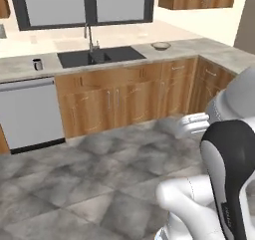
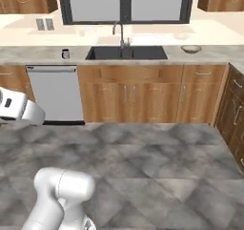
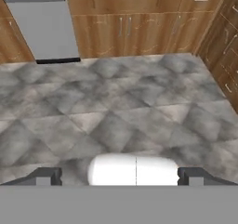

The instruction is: Clear the mugs and bowl far away from the sink.

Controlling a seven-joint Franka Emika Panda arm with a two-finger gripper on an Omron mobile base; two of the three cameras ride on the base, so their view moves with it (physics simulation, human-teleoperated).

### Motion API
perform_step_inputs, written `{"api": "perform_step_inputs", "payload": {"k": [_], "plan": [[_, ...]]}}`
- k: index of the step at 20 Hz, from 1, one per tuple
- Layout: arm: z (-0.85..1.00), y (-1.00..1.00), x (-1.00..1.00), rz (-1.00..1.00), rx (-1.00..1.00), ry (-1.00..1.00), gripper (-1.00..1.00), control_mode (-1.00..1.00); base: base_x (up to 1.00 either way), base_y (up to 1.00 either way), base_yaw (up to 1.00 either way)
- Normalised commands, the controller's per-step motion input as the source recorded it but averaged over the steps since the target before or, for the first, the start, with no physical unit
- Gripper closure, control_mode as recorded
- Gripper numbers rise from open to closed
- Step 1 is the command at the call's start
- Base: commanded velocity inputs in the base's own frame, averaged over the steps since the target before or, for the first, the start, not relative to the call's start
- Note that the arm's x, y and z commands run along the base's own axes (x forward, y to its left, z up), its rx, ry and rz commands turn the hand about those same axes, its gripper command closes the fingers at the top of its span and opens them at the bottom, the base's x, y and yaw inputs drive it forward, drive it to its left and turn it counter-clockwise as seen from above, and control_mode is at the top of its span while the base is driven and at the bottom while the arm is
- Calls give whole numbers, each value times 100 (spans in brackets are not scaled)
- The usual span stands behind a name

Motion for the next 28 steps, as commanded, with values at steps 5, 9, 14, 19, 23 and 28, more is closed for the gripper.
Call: {"api": "perform_step_inputs", "payload": {"k": [5,9,14,19,23,28], "plan": [[0,0,0,0,0,0,-100,100,100,39,24],[0,0,0,0,0,0,-100,100,100,42,17],[0,0,0,0,0,0,-100,100,100,74,2],[0,0,0,0,0,0,-100,100,100,90,0],[0,0,0,0,0,0,-100,100,100,96,2],[0,0,0,0,0,0,-100,100,100,55,6]]}}
